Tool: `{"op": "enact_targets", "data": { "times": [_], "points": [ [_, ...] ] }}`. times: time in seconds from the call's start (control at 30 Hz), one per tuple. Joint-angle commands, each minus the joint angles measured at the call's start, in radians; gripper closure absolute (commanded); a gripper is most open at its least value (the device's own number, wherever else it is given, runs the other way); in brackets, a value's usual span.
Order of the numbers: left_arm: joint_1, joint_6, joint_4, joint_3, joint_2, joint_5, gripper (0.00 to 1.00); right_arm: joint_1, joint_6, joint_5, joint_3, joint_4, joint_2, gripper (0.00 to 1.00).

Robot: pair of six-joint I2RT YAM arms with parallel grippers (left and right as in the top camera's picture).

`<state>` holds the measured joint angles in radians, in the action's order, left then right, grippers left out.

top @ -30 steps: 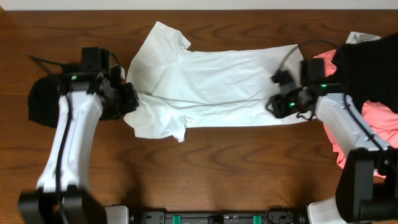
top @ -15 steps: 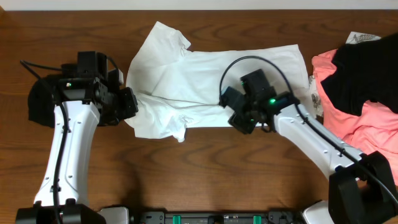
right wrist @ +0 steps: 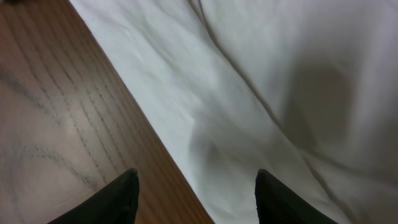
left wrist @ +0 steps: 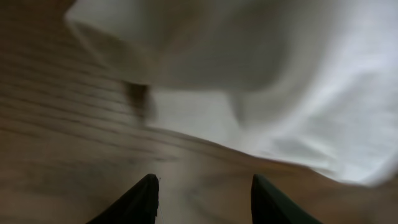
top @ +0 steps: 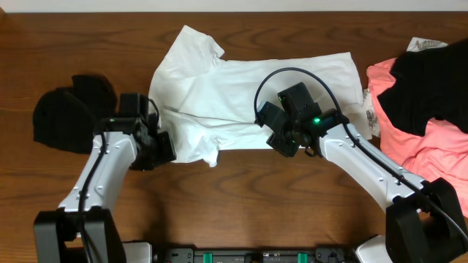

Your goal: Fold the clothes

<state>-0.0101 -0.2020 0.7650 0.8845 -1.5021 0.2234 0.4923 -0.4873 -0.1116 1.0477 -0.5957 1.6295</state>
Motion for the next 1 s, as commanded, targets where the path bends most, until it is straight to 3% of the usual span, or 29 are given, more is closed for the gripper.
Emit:
{"op": "enact_targets", "data": {
  "times": [0.0,0.27,0.5,0.57,0.73,0.87,0.97],
  "points": [
    [0.001,0.014,-0.043,-0.039,-0.02,-0.106,0.51,-0.003,0.016,0.019,-0.001,-0.003,-0.006,0.43],
    [0.001,0.026,-0.138,-0.05,-0.082,-0.163,0.48,-0.005,0.023,0.027,-0.001,-0.003,-0.006,0.45],
    [0.001,0.033,-0.173,-0.05,-0.14,-0.075,0.49,-0.005,0.023,0.034,-0.001,-0.002,-0.006,0.47],
    [0.002,0.033,-0.175,-0.05,-0.144,-0.064,0.53,-0.005,0.023,0.034,-0.001,-0.002,-0.006,0.49],
    [0.002,0.033,-0.177,-0.05,-0.144,-0.054,0.75,-0.005,0.031,0.035,-0.001,-0.002,-0.006,0.52],
    [0.001,0.033,-0.177,-0.05,-0.144,-0.054,0.78,-0.005,0.042,0.037,-0.001,-0.002,-0.006,0.52],
    [0.001,0.034,-0.177,-0.05,-0.144,-0.054,0.9,-0.005,0.045,0.037,-0.001,-0.002,-0.006,0.53]
  ]
}}
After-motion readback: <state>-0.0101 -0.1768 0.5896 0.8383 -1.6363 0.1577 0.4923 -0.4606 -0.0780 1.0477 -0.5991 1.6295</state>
